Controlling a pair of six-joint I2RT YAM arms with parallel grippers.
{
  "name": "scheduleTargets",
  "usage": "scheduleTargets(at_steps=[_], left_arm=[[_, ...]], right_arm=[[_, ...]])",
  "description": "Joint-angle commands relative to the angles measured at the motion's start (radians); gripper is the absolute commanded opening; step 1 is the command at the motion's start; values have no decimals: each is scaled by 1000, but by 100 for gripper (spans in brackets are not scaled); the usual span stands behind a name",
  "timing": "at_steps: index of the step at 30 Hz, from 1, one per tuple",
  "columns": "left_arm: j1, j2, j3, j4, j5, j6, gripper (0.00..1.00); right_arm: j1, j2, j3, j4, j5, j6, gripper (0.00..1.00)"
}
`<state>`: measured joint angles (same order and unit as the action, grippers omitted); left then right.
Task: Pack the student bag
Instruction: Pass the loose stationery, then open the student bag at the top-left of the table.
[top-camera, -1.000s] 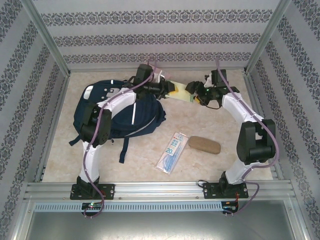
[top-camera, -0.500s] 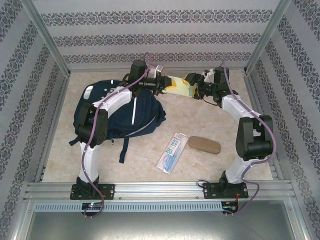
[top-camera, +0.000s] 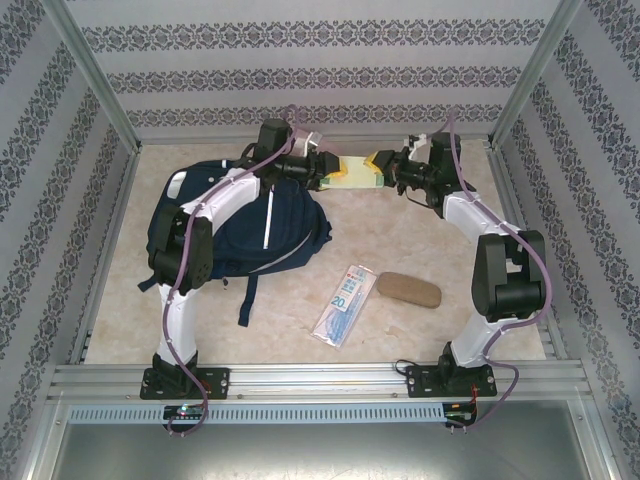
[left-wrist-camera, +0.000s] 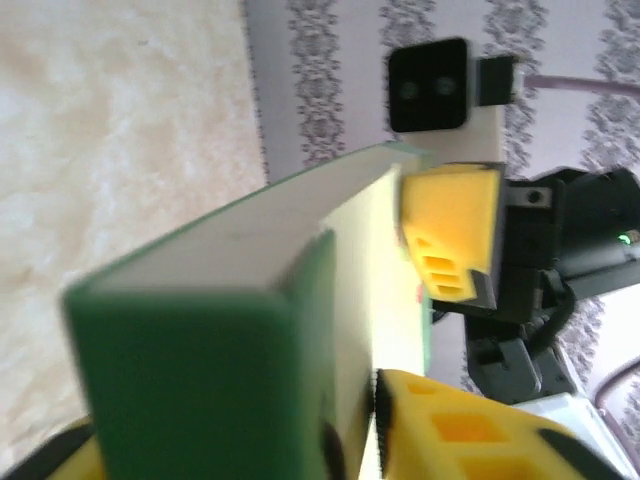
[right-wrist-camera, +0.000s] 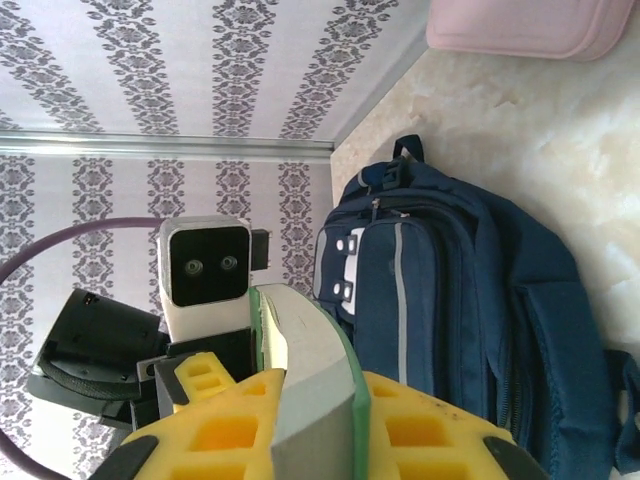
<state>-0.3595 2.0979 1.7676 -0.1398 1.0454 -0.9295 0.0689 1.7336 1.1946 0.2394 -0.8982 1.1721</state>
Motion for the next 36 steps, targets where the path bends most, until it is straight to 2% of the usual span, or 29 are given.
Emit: scheduleTargets(at_steps=[1, 4, 7, 8, 14, 20, 25, 27, 30, 31, 36], left_arm=[[42, -65, 112, -452, -204, 341, 47], [55, -84, 138, -645, -453, 488, 48], [28, -86, 141, -774, -769, 610, 50], [16, -79, 143, -804, -841, 643, 50], [-70, -7, 150, -888, -1121, 732, 53], [-117, 65, 169, -929, -1171, 750, 54], [-136, 85, 156, -927, -1122, 756, 50], [-147, 98, 161, -930, -1125, 754, 40], [-148, 71, 162, -904, -1121, 715, 7], [-147, 47, 154, -884, -1117, 707, 0], [-97, -84, 196, -840, -1033, 656, 0]], right_arm=[[-6, -25, -23, -17, 20, -32, 0], [-3, -25, -41, -20, 28, -40, 0], [1, -23, -57, -25, 38, -49, 0], [2, -21, -62, -26, 39, -49, 0], [8, -8, -60, -24, 39, -45, 0], [9, -9, -65, -26, 34, -47, 0], [9, -10, -74, -36, 33, -55, 0], [12, -7, -76, -29, 36, -48, 0], [22, 1, -71, -24, 34, -44, 0], [26, 2, -66, -25, 33, -44, 0], [51, 11, -53, -25, 35, -43, 0]])
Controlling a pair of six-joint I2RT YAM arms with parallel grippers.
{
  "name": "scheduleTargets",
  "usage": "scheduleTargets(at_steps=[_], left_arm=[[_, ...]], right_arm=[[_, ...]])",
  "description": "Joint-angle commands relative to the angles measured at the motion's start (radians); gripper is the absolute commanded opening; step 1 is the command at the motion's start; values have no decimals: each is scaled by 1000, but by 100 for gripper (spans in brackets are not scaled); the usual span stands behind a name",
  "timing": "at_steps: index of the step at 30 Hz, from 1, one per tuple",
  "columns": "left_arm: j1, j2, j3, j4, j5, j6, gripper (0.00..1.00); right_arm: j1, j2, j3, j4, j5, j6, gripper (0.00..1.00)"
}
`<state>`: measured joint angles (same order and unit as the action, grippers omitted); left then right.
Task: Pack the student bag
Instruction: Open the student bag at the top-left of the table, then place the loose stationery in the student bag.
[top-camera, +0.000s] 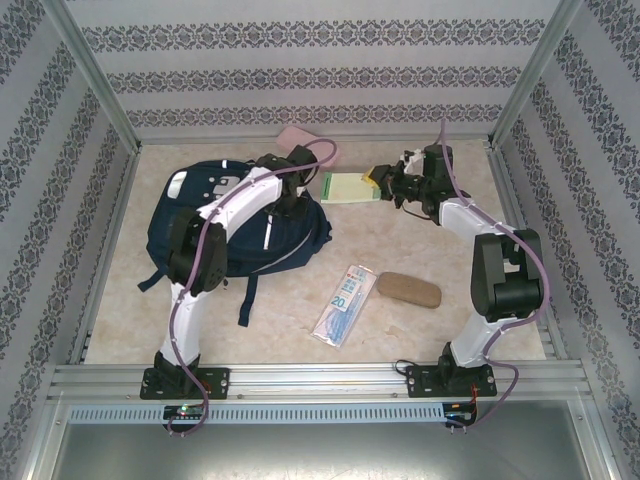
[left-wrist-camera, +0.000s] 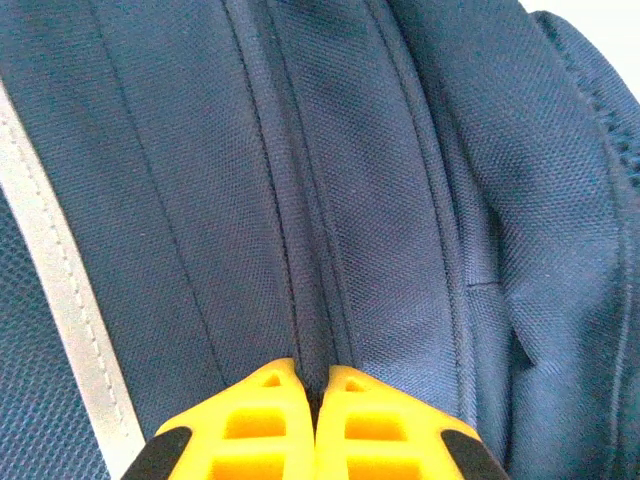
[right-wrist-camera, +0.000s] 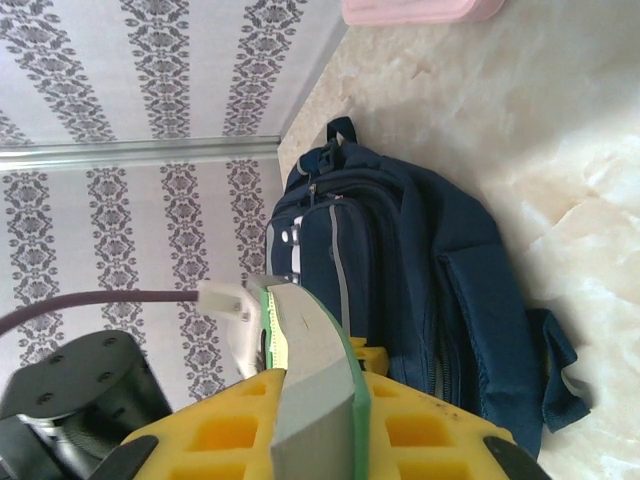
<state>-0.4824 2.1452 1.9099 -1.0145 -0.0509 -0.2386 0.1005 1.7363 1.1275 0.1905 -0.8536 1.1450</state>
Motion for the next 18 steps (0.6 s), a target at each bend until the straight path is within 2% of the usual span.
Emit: scheduleTargets(at_steps=[1, 8, 14, 18], left_arm=[[45, -159, 53, 53, 96, -44, 0], [213, -341, -40, 248, 448, -155, 0], [282, -393, -100, 332, 612, -217, 0], [363, -462, -227, 562, 787, -363, 0]], right_arm=[[27, 12, 17, 24, -9, -17, 0], [88, 58, 49, 36, 2, -10, 0], [162, 133, 116, 60, 19, 11, 0], [210, 195, 180, 68, 59, 29, 0]])
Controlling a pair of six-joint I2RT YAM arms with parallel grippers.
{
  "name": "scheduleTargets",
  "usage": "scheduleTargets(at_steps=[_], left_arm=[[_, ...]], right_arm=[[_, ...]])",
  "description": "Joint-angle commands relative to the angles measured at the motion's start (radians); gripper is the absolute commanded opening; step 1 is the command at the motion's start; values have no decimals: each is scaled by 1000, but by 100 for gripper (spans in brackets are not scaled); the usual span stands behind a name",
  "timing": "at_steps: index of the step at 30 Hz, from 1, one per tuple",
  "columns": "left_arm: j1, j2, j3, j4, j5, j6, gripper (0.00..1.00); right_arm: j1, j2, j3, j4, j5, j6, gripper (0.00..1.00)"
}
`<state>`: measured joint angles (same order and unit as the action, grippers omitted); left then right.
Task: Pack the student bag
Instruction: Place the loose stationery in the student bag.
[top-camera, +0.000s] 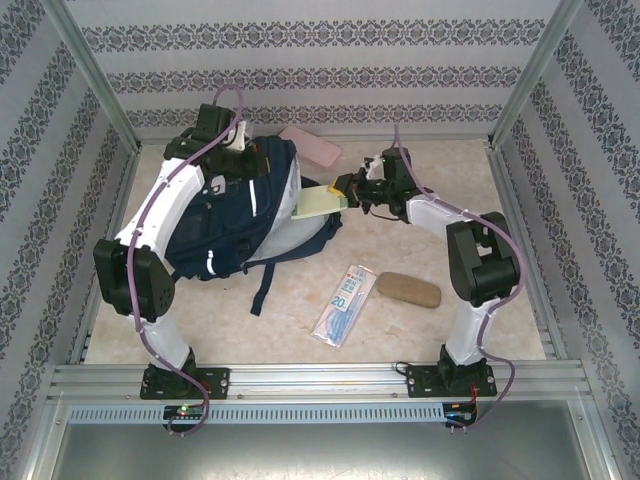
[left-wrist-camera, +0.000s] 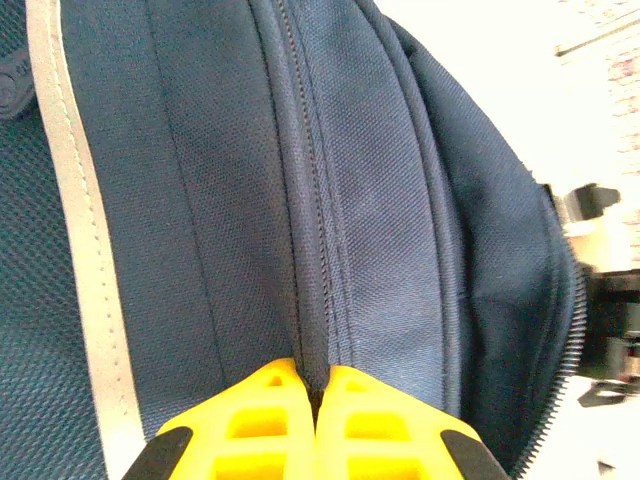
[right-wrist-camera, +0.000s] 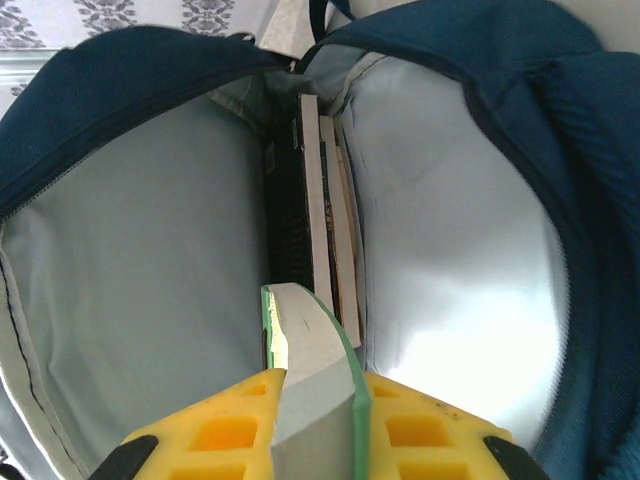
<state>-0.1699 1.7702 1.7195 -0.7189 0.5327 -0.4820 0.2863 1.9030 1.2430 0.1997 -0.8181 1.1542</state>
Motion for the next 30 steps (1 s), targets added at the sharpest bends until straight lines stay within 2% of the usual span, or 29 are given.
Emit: scheduleTargets(at_steps=[1, 3, 7, 12, 16, 19, 30], left_arm=[[73, -100, -62, 325, 244, -158, 0], [114, -115, -86, 392, 313, -207, 0], [169, -132, -87, 423, 391, -236, 0], [231, -151, -108, 536, 486, -334, 0], [237, -127, -45, 430, 509, -282, 0], [237, -118, -34, 432, 529, -284, 0], [225, -123, -52, 417, 539, -275, 0]], right_arm=[[37, 47, 84, 59, 32, 25, 0], [56, 78, 115, 65, 48, 35, 0], [89, 129, 164, 59, 85, 21, 0], [116, 202, 211, 93, 106, 34, 0], [141, 268, 266, 155, 105, 76, 0], [169, 337, 350, 197, 93, 131, 0], [307, 566, 706, 138, 156, 194, 0]])
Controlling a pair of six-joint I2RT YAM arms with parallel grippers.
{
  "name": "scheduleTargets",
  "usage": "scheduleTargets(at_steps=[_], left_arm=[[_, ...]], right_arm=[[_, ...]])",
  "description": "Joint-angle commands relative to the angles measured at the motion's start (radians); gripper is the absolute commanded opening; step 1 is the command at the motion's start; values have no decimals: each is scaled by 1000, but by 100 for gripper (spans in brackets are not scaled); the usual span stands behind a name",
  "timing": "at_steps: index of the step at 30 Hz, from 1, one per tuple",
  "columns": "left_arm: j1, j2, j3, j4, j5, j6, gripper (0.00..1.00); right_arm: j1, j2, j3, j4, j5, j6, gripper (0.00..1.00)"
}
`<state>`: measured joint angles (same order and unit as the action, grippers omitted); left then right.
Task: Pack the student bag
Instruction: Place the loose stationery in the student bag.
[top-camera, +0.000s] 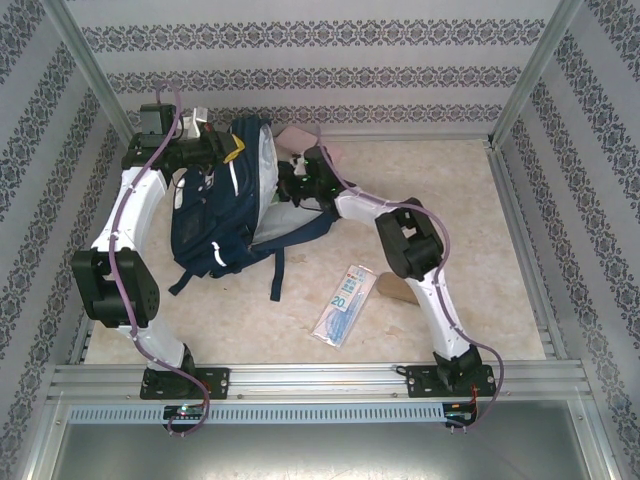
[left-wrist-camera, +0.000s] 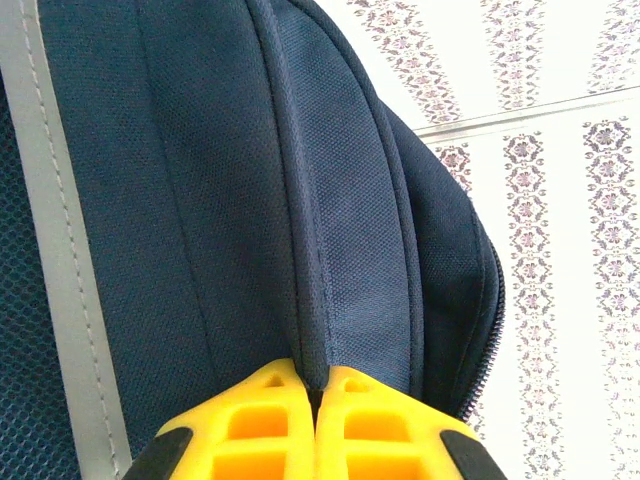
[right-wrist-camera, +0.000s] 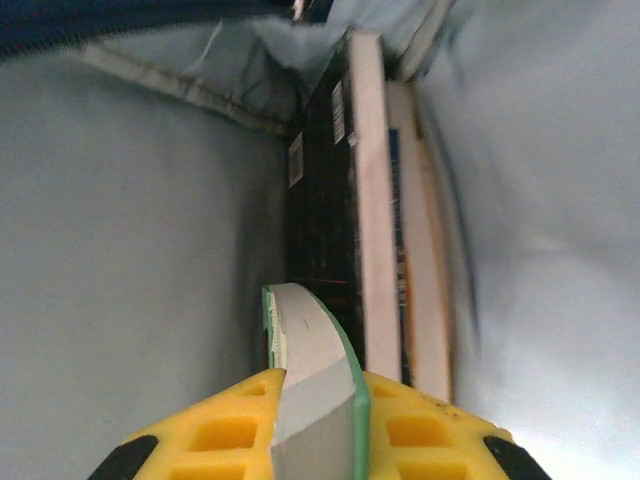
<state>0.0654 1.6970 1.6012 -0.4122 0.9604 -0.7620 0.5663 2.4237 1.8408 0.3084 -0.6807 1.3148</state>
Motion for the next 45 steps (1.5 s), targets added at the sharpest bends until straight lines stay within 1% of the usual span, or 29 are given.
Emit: scheduleTargets(at_steps=[1, 2, 5, 6, 7, 8, 10, 13, 19, 23, 26, 28, 33, 42, 45], left_arm=[[-11, -49, 62, 114, 113, 4, 0], [-12, -49, 59, 120, 116, 0, 0], [-15, -49, 62, 117, 124, 0, 0], [-15, -49, 68, 108, 124, 8, 0], [-15, -49, 73, 94, 124, 20, 0], [-15, -49, 78, 81, 126, 29, 0], [-15, -49, 88, 50, 124, 56, 0], [-15, -52, 87, 25, 118, 85, 0], [-14, -54, 49, 10, 87, 126, 0], [-15, -56, 15, 24, 86, 137, 0], [-13, -56, 25, -69, 38, 213, 0], [-13, -60, 17, -91, 34, 243, 0], [-13, -75, -17, -59, 48, 220, 0], [-13, -85, -21, -47, 67, 201, 0], [-15, -91, -21, -42, 74, 193, 0]], right_arm=[[41, 71, 159, -1, 19, 26, 0], [50, 92, 198, -27, 22, 18, 1], [79, 152, 306, -120, 36, -8, 13], [82, 158, 316, -130, 36, -11, 23], [83, 153, 308, -135, 38, -13, 36], [80, 140, 295, -139, 40, -23, 42], [69, 89, 240, -166, 54, -67, 49], [44, -5, 148, -199, 78, -132, 56], [-11, -182, -8, -309, 110, -257, 61], [-40, -241, -94, -327, 109, -282, 60], [-54, -275, -154, -338, 121, -295, 58], [-61, -293, -191, -333, 135, -296, 56], [-52, -252, -155, -355, 121, -298, 54], [11, -107, -5, -454, 154, -309, 34], [32, -66, 42, -461, 146, -301, 25]])
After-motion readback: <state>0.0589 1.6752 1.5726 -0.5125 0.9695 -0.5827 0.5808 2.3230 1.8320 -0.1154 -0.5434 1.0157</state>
